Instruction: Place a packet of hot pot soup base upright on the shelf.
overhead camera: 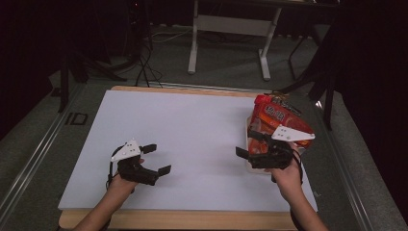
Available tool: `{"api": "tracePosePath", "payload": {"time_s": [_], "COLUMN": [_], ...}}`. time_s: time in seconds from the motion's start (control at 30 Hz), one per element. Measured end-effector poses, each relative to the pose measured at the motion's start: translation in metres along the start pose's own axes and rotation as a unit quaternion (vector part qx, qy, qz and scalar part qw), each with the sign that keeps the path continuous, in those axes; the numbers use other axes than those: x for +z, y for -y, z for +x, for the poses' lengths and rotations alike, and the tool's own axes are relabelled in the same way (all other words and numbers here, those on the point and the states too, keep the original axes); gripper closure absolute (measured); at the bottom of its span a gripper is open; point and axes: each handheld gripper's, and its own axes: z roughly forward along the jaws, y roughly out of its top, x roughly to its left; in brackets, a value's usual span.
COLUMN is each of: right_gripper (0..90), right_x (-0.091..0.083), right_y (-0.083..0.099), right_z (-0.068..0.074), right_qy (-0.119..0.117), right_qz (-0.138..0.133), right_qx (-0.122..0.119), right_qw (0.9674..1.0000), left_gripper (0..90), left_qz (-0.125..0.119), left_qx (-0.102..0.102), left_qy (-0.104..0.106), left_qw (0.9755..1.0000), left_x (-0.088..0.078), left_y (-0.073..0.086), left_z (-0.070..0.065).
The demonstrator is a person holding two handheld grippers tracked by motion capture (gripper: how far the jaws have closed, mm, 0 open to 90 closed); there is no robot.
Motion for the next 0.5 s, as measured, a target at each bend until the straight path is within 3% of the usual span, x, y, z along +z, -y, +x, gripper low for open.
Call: {"api": "tracePosePath", "payload": {"time_s": [0.23,0.5], "right_gripper": [13.6,13.5], "right_x": [0.015,0.022], "right_y": [0.018,0.038], "right_z": [0.010,0.013], "right_qy": [-0.016,-0.019], "right_qz": [0.017,0.044], "right_qx": [-0.016,-0.009], "right_qw": [0.9996,0.9988], "left_gripper": [0.0,0.0], "left_qz": [0.001,0.001], "left_qx": [0.000,0.001], "left_qy": [0.002,0.001], "left_qw": [1.0000,1.0000], "left_x": [0.000,0.000], "left_y": [0.000,0.000], "left_z": [0.000,0.000]}}
